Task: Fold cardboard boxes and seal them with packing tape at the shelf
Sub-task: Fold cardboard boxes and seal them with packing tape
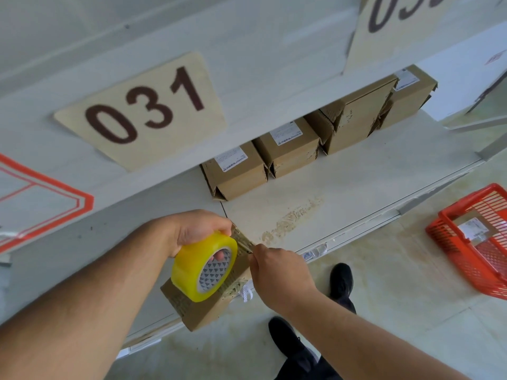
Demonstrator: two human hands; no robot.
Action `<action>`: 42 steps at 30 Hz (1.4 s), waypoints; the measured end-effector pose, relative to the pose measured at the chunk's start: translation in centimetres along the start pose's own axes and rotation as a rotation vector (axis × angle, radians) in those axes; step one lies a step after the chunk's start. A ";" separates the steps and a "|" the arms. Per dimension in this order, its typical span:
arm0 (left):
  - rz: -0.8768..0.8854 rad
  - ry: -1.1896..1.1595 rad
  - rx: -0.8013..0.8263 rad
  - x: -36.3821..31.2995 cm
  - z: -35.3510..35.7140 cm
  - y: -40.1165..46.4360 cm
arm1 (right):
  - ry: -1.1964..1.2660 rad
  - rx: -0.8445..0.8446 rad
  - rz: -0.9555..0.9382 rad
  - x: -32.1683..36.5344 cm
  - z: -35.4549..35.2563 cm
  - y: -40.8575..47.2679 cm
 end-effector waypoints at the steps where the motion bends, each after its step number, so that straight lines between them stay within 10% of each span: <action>1: 0.002 -0.019 -0.003 0.1 0.0 0.0 | -0.001 -0.001 -0.002 0.0 0.2 -0.1; 26: 0.113 -0.123 -0.013 2.0 0.0 -1.2 | 0.117 0.012 0.013 0.6 0.9 -0.5; 34: 0.110 -0.113 -0.046 1.6 -0.2 -1.5 | 0.154 -0.097 0.373 -10.7 0.3 6.1; 39: 0.085 -0.102 -0.060 1.6 -0.2 -1.3 | 0.034 -0.016 0.251 -10.3 2.3 9.0; 42: 0.099 -0.088 -0.063 1.7 -0.3 -1.2 | 0.434 -0.041 0.088 -5.0 2.3 8.6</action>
Point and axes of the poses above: each hand's wrist, its own y-axis towards the middle knuckle, its own z-axis out of the palm, x = y × z, the point moved 7 cm from there along y, towards the middle knuckle, and after that the axes turned 2 degrees about -x, right-handed, at the moved point
